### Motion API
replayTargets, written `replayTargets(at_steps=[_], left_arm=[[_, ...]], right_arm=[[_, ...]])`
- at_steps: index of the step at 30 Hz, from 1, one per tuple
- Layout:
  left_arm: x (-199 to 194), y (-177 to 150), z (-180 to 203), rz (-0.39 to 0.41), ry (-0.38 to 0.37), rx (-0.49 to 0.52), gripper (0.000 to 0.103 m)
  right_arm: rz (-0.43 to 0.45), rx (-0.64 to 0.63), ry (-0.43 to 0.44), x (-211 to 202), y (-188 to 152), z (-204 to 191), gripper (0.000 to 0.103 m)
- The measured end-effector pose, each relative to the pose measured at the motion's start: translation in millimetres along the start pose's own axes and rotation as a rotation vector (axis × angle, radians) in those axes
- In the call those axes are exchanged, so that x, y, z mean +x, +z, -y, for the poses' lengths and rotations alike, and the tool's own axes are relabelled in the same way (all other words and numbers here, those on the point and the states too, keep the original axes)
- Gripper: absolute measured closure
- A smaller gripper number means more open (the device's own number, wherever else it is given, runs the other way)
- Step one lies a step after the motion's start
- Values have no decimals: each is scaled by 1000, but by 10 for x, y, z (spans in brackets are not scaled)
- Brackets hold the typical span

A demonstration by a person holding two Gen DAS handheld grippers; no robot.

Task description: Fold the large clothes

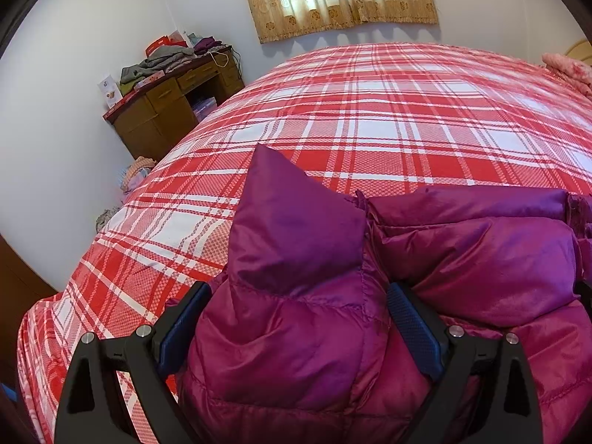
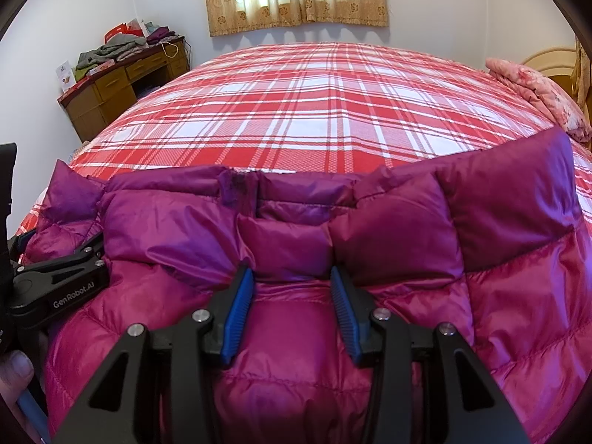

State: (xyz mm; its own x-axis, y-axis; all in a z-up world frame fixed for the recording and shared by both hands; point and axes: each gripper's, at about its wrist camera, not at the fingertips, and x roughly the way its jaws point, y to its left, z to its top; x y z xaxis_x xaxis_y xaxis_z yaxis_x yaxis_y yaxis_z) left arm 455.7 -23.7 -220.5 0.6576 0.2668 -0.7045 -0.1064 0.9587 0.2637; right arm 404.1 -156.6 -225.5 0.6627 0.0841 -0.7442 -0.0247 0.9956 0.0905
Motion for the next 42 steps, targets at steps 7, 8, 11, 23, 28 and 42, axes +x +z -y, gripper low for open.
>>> replayTargets(at_steps=[7, 8, 11, 23, 28, 42], left_arm=[[-614, -21, -134, 35, -39, -28, 7], [-753, -60, -140, 67, -67, -33, 7], [-970, -217, 21, 128, -70, 35, 7], [-615, -380, 232, 85, -49, 60, 6], [-620, -408, 310, 95, -21, 77, 5], [-969, -620, -93, 105, -57, 22, 5]], right_arm=[[5, -26, -50, -243, -38, -35, 49], [19, -19, -51, -332, -68, -57, 47], [52, -35, -78, -591, -260, -143, 44], [37, -111, -154, -396, -495, -242, 41], [40, -110, -157, -411, -529, -258, 41], [69, -95, -132, -804, -686, -284, 38]])
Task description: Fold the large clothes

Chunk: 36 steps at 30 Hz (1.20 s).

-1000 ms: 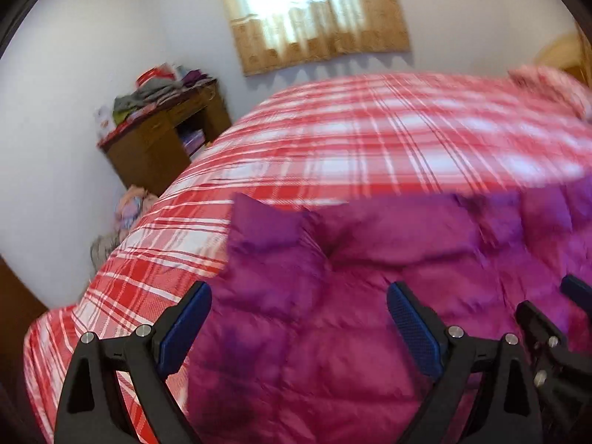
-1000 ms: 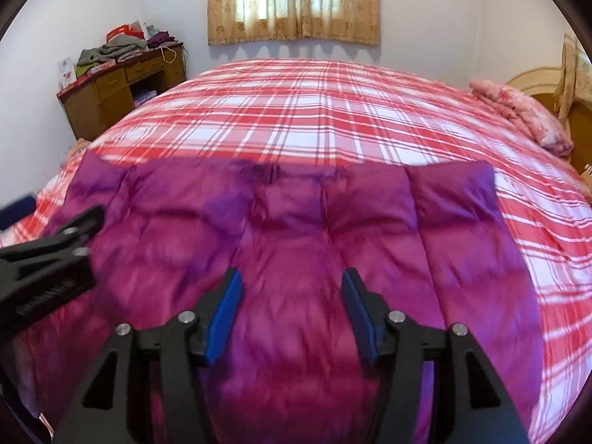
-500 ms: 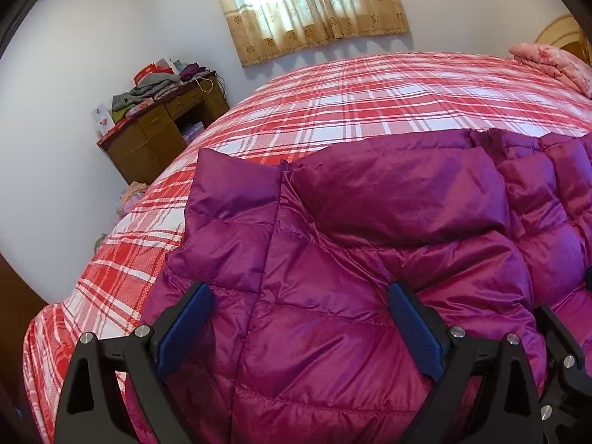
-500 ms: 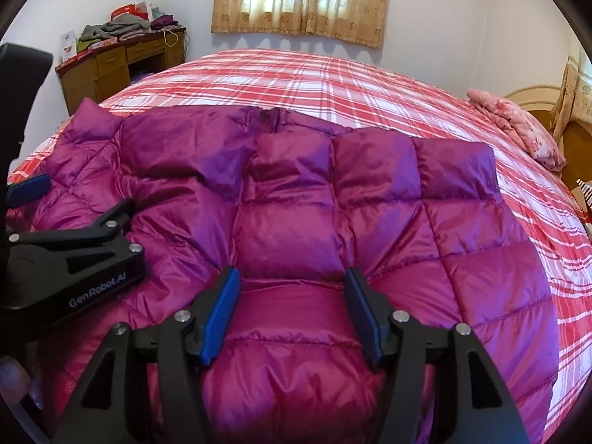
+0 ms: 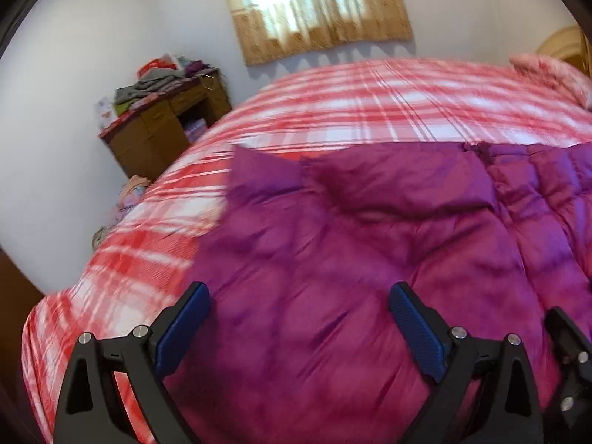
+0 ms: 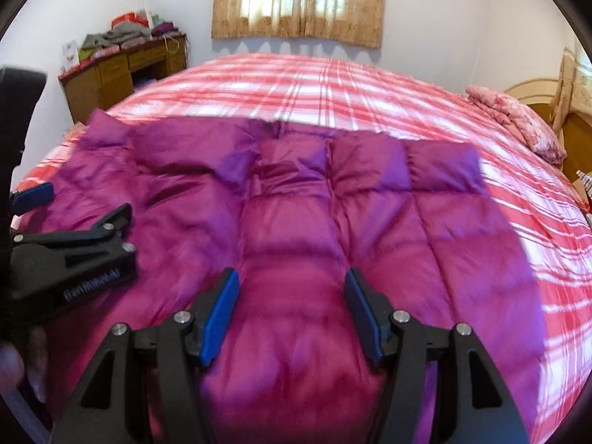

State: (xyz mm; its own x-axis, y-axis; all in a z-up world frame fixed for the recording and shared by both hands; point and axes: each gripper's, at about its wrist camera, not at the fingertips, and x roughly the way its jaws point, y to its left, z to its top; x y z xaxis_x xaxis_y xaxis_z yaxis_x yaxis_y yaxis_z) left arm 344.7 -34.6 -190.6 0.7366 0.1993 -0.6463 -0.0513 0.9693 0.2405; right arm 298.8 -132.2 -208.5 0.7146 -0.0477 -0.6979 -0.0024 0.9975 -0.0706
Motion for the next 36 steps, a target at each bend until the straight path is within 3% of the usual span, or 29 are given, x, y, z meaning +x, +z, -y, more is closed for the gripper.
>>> replayTargets(at_steps=[5, 11, 15, 19, 22, 27, 28, 30, 33, 36], left_arm=[[-206, -436, -107, 35, -17, -37, 5], [-476, -519, -465, 81, 28, -164, 5], [-496, -616, -790, 5, 6, -255, 5], [-266, -810, -952, -124, -65, -362, 5], [-215, -838, -974, -142, -117, -431, 5], [-106, -791, -886, -125, -237, -461, 6], [-106, -770, -869, -115, -244, -455, 11], [-134, -729, -830, -93, -360, -451, 67], [-264, -663, -732, -58, -381, -381, 93], [-388, -636, -768, -28, -381, -373, 96]], right_arm=[[31, -38, -45, -232, -353, -177, 31], [39, -51, -62, -114, -371, -208, 31], [58, -60, -80, -124, -416, -239, 31], [62, -64, -84, -124, -418, -261, 31], [64, -62, -82, -130, -428, -276, 31], [72, -57, -79, -152, -449, -286, 31], [73, -57, -78, -158, -457, -281, 31], [73, -58, -79, -159, -467, -273, 31], [74, -61, -84, -163, -475, -268, 31], [72, -67, -93, -168, -473, -273, 31]])
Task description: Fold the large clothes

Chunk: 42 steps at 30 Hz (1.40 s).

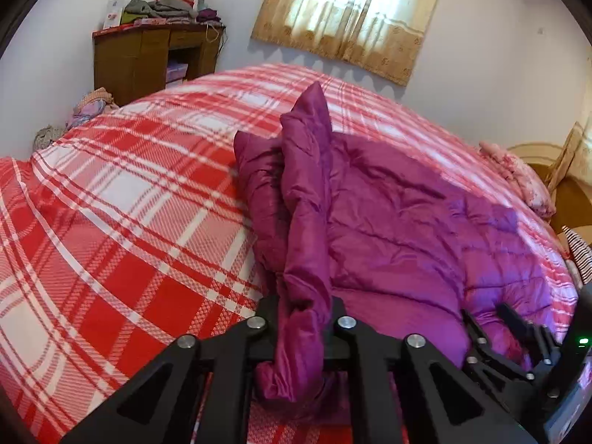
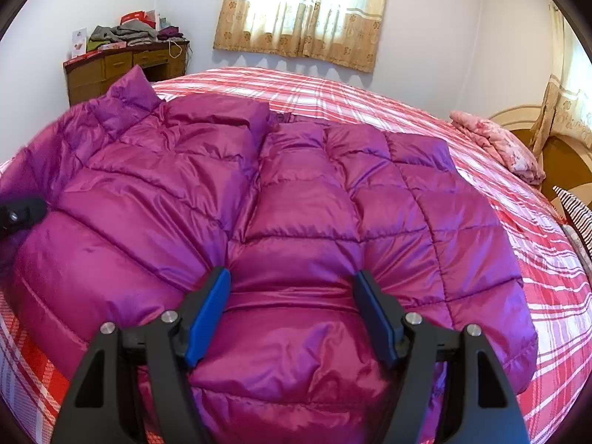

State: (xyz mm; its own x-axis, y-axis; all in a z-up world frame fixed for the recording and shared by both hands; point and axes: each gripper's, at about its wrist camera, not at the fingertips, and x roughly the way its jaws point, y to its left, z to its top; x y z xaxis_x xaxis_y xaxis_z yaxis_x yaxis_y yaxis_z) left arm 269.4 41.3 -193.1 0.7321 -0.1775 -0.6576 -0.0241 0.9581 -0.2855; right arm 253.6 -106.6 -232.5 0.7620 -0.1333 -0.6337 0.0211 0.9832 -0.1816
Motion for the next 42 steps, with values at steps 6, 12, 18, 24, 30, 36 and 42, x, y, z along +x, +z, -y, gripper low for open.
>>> replayTargets(at_steps=[6, 12, 18, 24, 30, 36, 42], left_arm=[[-286, 27, -80, 44, -54, -8, 97], [-523, 59, -180, 84, -25, 4, 98], [-903, 245, -115, 185, 42, 109, 98], [-1159, 316, 622, 282, 40, 298, 98], [-1114, 110, 1699, 312, -21, 546, 98], [-527, -462, 2563, 227, -30, 791, 98], [-227, -1012, 2943, 172, -1, 1005, 93]], right_arm=[[-4, -26, -38, -32, 5, -100, 31], [-1, -37, -2, -153, 3, -261, 31], [78, 96, 127, -575, 48, 177, 30], [120, 261, -23, -698, -54, 1268, 23], [63, 475, -152, -558, -480, 2269, 23], [21, 506, -162, -392, -591, 2477, 23], [-28, 571, -121, -299, -756, 2606, 23]])
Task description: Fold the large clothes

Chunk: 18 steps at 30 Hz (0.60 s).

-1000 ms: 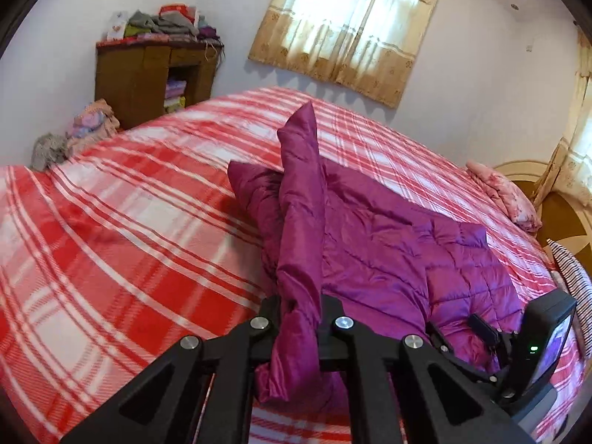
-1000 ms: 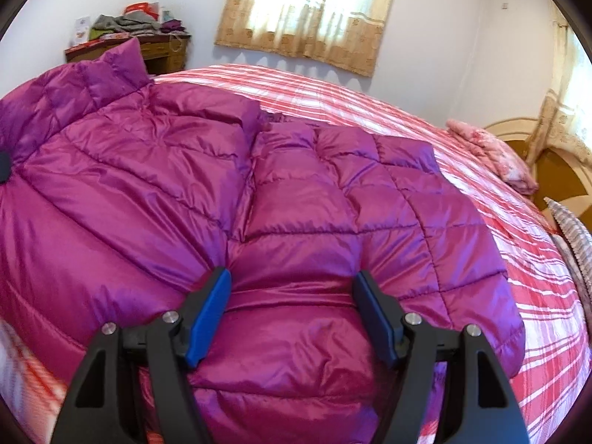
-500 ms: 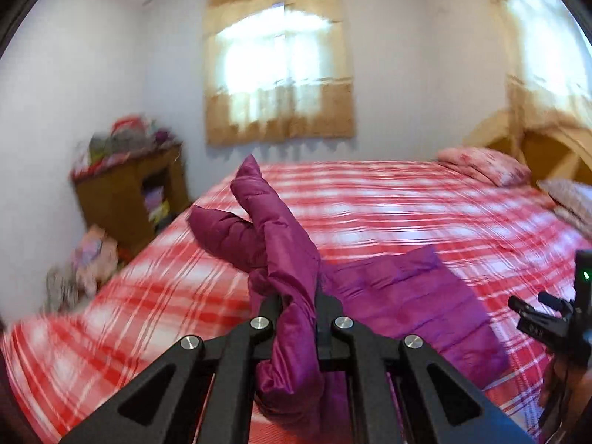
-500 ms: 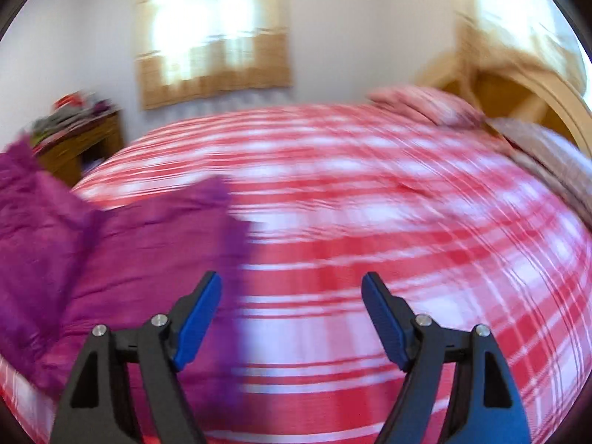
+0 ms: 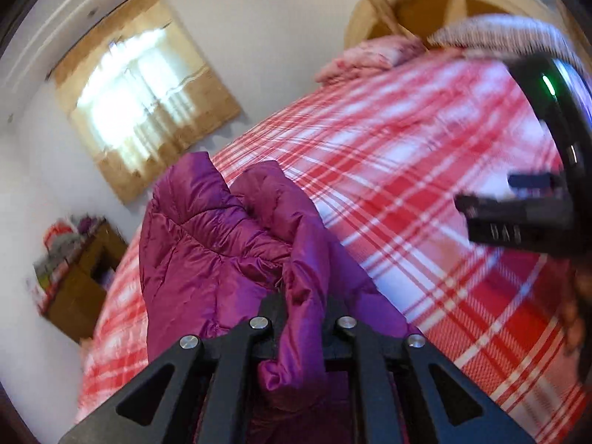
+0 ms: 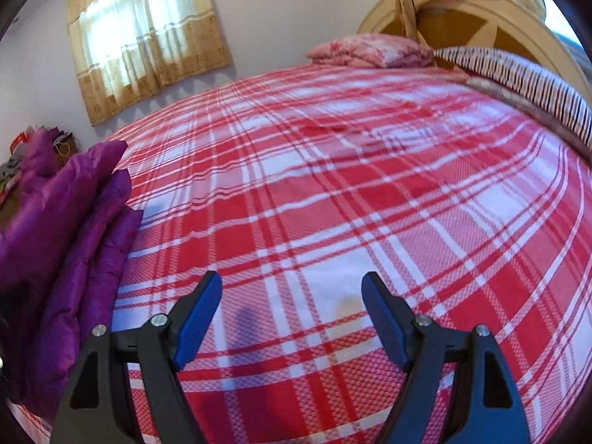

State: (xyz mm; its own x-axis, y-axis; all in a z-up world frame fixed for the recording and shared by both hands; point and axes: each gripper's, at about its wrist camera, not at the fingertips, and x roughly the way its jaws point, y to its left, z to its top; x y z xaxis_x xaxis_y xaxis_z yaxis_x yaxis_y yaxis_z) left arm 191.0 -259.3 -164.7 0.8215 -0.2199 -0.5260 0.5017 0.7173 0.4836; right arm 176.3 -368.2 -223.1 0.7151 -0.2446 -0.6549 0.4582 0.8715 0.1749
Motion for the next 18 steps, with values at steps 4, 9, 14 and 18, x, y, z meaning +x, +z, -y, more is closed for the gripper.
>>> replayTargets(at_steps=[4, 9, 14, 18], left_arm=[[-246, 67, 37, 18, 47, 58, 84], [-861, 154, -248, 156, 13, -2, 13], [-1075, 140, -893, 190, 29, -146, 7], [-615, -28, -1622, 49, 155, -316, 7]], right_arm=[[-18, 4, 12, 37, 15, 46, 23], [2, -28, -24, -79, 144, 59, 23], [87, -52, -12, -471, 534, -107, 23], [115, -113, 98, -721, 873, -561, 23]])
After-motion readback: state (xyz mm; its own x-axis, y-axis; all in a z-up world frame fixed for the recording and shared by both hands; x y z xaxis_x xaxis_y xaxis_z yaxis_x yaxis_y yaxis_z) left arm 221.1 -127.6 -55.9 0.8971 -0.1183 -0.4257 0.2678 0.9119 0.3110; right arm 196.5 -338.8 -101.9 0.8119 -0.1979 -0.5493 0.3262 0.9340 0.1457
